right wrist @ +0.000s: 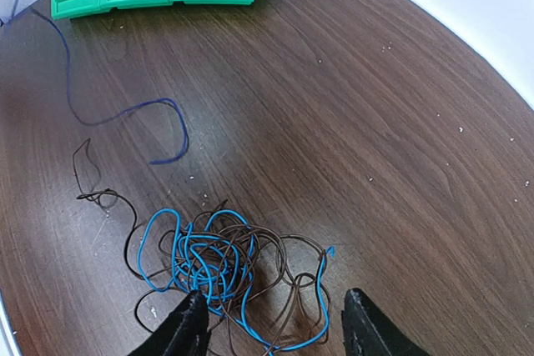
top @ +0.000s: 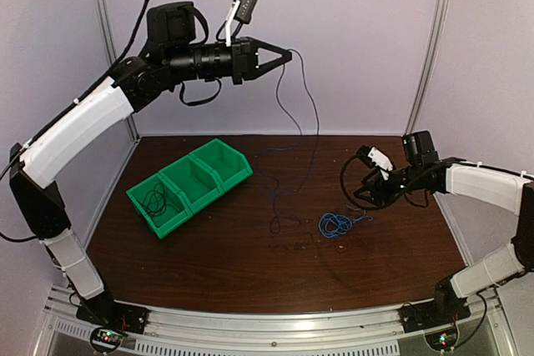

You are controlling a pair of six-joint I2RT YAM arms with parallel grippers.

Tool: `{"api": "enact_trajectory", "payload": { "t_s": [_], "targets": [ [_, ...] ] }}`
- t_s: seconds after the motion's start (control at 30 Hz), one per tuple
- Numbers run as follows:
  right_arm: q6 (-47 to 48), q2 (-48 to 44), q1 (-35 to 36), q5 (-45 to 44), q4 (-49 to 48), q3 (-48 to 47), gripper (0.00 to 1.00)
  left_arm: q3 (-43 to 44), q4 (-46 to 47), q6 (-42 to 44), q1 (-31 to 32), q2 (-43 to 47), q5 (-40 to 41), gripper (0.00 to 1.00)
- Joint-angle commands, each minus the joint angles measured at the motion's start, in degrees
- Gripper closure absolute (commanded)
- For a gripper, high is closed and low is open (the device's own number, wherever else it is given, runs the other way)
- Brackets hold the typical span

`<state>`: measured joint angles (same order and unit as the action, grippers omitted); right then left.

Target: Untangle the cables

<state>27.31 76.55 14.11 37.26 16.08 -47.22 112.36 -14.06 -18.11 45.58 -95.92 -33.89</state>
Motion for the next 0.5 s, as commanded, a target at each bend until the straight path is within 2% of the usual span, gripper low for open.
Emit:
{"api": "enact_trajectory", "payload": {
  "t_s": [0.0, 0.13, 0.33, 0.47],
  "targets": [
    [0.77, -0.18, -0.4, -0.21, 0.05, 0.5, 0.44, 7.2, -2.01, 4.01, 1.08, -1.13, 3.4, 1.0],
    [0.83, -0.24, -0.4, -0.2, 0.1, 0.46, 0.44, 8.08, -4.79, 8.02, 1.09, 1.52, 13.12, 1.0],
    [1.04, -0.38, -0.4, 0.48, 0.46, 0.38, 0.44, 8.19, -11.53, 11.41, 0.53, 5.66, 36.99, 1.0],
    [1.17, -1.32, -0.4, 0.71, 0.57, 0.59, 0.44, 7.23, -14.31, 13.06, -0.42, 9.01, 47.11, 1.0]
  ]
}}
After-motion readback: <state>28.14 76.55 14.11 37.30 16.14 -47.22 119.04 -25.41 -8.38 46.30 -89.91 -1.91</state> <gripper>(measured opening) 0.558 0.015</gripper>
